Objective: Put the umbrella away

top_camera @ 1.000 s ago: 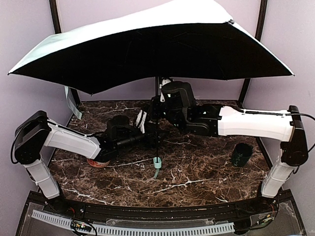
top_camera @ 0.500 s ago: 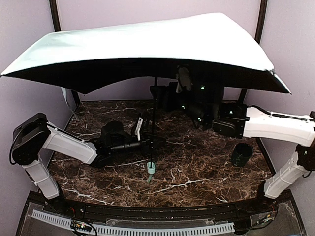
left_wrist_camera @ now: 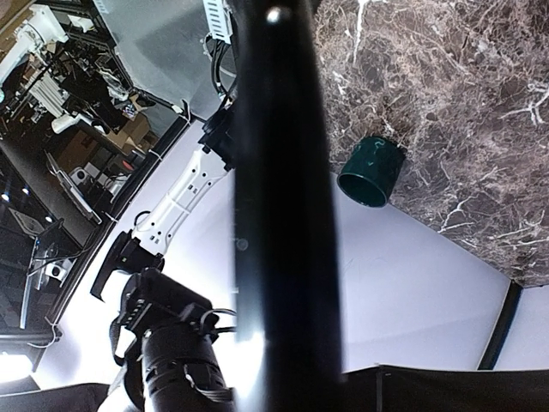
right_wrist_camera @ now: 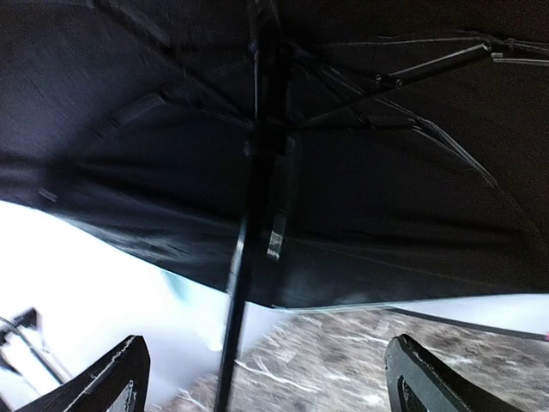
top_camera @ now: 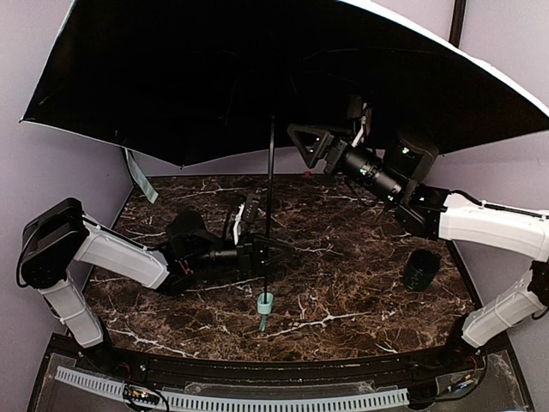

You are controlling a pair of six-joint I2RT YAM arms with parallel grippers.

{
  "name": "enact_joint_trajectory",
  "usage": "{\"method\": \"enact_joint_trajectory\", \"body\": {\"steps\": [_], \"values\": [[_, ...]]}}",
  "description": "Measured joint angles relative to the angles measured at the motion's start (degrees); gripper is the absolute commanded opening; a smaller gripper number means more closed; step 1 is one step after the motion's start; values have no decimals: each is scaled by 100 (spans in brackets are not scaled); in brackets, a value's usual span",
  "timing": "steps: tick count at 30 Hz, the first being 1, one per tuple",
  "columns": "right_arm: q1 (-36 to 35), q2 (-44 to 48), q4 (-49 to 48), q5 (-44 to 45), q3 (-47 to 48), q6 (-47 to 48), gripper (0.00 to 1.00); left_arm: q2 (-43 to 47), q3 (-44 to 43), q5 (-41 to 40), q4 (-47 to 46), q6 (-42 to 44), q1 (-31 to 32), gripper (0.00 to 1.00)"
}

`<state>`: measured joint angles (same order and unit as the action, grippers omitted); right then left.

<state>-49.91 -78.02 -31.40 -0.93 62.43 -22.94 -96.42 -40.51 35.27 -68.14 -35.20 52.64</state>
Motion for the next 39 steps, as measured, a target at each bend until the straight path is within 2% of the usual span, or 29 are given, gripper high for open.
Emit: {"method": "enact_joint_trajectory", "body": {"steps": [4,8,16,22,25,29,32,33,36,39], "values": [[240,-181,-778,-393,4,-577,94,0,-28,15,15,2,133,0],[343,-680,-1108,-706,581,-839,93,2,-59,-15,221,118,238,0],[358,-1217,-1349,-673,1182,-1080,77,2,-59,-142,501,367,308,0],[361,-1460,-1596,-629,1386,-1207,50,4,-59,-175,498,415,315,0],[378,-1541,-1655,-592,1386,-1266,46,4,-59,-179,501,415,315,0],[396,-1580,-1694,-592,1386,-1335,33,13,-59,-181,501,435,315,0],[398,-1580,-1764,-608,1386,-1327,31,50,-57,-179,501,444,317,0],[396,-1580,-1799,-619,1386,-1320,26,66,-52,-179,498,444,317,0],[396,-1580,-1851,-682,1386,-1281,0,87,-31,-184,498,435,317,0],[376,-1580,-1827,-713,1386,-1392,0,87,-24,-216,503,437,313,0]]}}
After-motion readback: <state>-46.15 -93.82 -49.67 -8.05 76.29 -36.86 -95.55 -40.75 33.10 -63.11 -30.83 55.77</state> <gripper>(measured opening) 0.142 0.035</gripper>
